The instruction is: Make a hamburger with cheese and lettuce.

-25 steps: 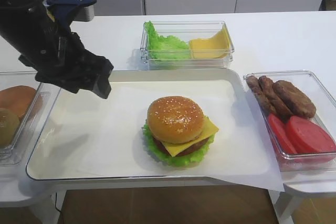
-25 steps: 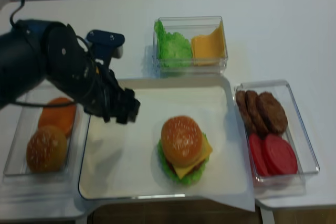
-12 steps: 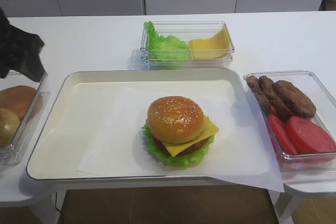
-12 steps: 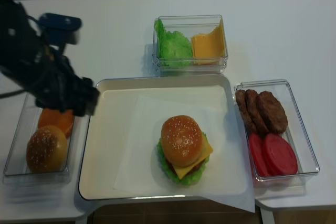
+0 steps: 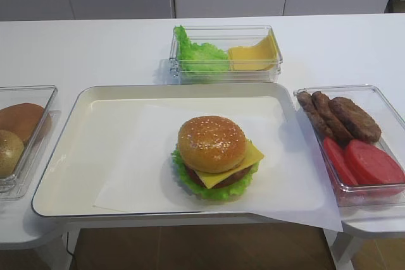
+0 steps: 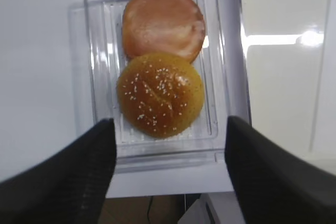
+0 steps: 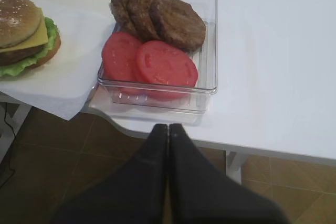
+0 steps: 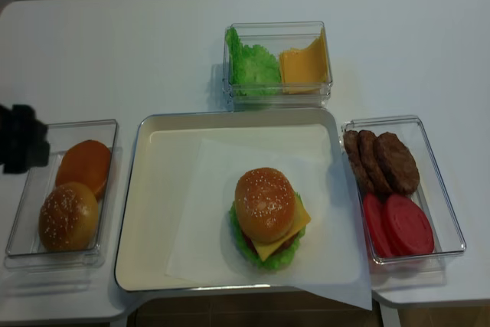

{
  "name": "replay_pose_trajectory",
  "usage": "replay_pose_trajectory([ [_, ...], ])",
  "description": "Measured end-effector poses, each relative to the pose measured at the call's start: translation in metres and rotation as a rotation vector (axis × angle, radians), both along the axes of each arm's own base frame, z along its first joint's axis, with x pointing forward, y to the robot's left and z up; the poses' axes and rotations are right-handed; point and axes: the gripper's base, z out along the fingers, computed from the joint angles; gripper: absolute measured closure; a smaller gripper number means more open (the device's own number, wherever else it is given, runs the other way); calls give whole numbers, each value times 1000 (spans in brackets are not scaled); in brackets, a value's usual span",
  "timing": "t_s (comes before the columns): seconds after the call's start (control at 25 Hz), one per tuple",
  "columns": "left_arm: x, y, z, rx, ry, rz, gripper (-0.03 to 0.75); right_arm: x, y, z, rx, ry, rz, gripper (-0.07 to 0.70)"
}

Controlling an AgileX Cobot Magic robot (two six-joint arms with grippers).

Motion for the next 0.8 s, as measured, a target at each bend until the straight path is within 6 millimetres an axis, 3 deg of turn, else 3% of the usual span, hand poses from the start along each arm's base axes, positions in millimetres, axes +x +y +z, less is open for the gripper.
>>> replay_pose_trajectory([
  [0.4,-78,0,-1,11,-72,4,235,0,0,0,0,0,0,636],
  [0.8,-147,-2,-1,18,-265,10,237,0,0,0,0,0,0,636],
])
